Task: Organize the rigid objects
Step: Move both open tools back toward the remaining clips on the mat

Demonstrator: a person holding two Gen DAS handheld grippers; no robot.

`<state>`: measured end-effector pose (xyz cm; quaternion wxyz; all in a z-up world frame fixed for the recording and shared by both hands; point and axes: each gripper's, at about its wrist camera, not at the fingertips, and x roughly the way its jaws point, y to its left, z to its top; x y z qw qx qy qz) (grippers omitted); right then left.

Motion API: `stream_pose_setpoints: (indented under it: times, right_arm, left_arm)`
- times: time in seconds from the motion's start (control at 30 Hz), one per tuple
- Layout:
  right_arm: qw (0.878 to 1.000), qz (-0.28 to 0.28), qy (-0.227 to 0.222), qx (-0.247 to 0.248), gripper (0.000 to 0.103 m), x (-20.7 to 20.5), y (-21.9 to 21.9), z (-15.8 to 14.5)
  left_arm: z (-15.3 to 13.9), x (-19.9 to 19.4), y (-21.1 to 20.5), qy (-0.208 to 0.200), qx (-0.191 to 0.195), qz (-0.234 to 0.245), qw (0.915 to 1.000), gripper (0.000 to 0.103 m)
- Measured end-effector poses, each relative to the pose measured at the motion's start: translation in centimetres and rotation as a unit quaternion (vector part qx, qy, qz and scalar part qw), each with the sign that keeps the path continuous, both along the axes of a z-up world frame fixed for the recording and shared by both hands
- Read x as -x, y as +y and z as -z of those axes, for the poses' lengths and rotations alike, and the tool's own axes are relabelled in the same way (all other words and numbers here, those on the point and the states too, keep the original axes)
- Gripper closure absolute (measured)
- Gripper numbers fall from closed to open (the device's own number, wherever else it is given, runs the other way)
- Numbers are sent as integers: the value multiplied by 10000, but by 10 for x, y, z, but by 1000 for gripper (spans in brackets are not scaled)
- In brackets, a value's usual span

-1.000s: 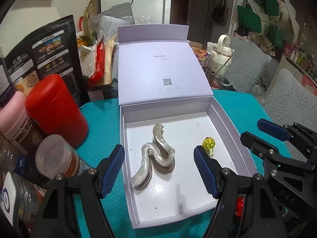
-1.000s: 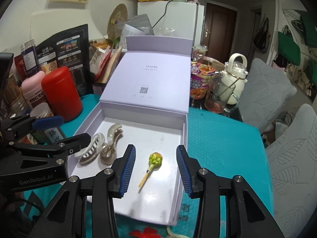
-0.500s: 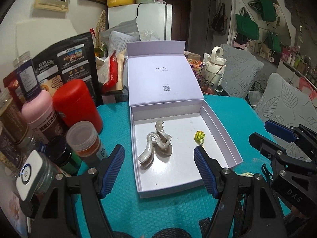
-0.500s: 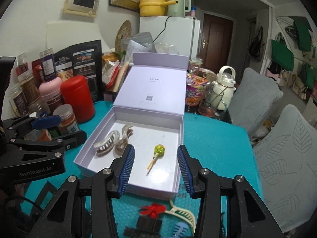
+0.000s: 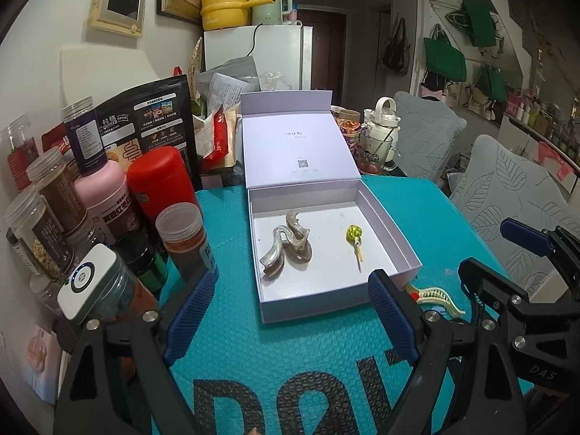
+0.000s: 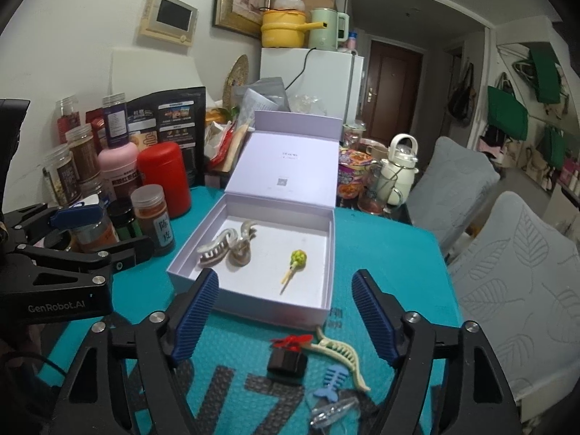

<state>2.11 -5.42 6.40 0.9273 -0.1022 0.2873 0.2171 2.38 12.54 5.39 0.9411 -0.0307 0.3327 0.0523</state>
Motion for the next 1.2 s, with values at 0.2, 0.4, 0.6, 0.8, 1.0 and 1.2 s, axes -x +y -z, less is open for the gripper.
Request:
stream_pose_setpoints:
  times: [0.2, 0.4, 0.6, 0.8, 1.0, 1.2]
  right_arm:
    - [9999, 92, 36, -70, 22, 21, -5, 4]
    - [9998, 155, 114, -99, 22, 36, -11, 11]
    - [9995, 247, 171, -108, 22, 48, -17, 20]
    - [9982, 389, 375, -246, 22, 59, -32, 39]
    - [9969, 553, 537, -135, 22, 63, -51, 60]
    - [9944, 699, 768, -184, 22, 59, -74, 79]
  left_arm:
    - [2, 20, -3, -46, 40, 130, 9999, 16]
    - [11, 32, -8, -2, 91, 327, 9994, 16]
    - [20, 41, -14, 49, 100, 347, 9993, 16]
    - [34, 44, -21, 134, 140, 393, 9990, 16]
    - [47, 43, -35, 248, 225, 587, 9977, 16]
    - [60, 39, -49, 351, 424, 764, 9956, 16]
